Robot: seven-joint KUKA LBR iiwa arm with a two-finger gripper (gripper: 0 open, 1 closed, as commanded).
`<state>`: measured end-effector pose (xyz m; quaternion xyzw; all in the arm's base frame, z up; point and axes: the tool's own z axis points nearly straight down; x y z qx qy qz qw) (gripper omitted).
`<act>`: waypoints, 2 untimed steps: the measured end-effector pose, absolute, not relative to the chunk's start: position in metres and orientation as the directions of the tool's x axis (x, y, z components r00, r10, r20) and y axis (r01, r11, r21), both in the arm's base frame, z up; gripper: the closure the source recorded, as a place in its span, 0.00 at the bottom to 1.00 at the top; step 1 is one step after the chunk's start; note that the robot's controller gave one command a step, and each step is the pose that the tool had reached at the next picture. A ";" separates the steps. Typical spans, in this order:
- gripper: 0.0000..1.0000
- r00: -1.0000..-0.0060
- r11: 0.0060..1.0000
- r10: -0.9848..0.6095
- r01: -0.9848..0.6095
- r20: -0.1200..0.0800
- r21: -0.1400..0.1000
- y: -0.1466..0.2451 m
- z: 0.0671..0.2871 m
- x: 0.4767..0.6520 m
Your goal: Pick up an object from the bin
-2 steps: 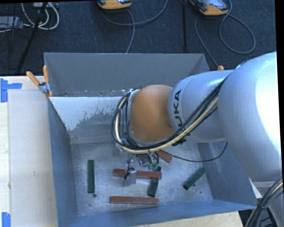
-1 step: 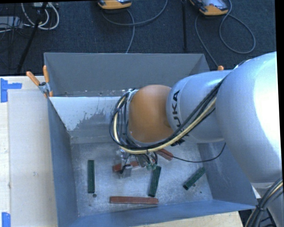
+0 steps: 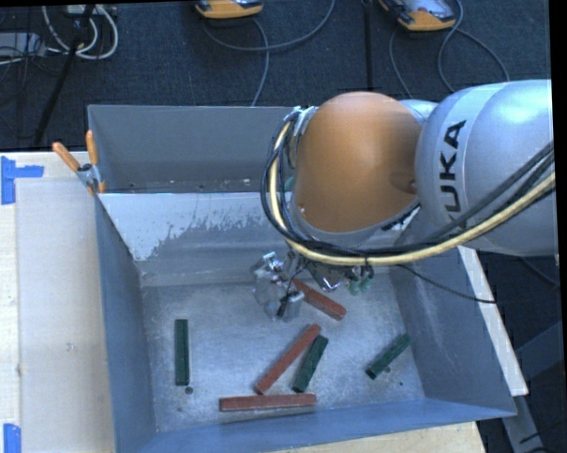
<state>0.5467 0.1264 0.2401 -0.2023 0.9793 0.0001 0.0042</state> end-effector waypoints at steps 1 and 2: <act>1.00 -0.884 0.884 -0.468 -0.468 -0.001 0.001 0.150 0.209 0.566; 0.00 -0.886 0.886 -0.465 -0.465 -0.001 0.001 0.149 0.210 0.566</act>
Offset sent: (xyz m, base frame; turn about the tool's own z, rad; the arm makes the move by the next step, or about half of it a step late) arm 0.0187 0.0227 -0.0293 -0.0809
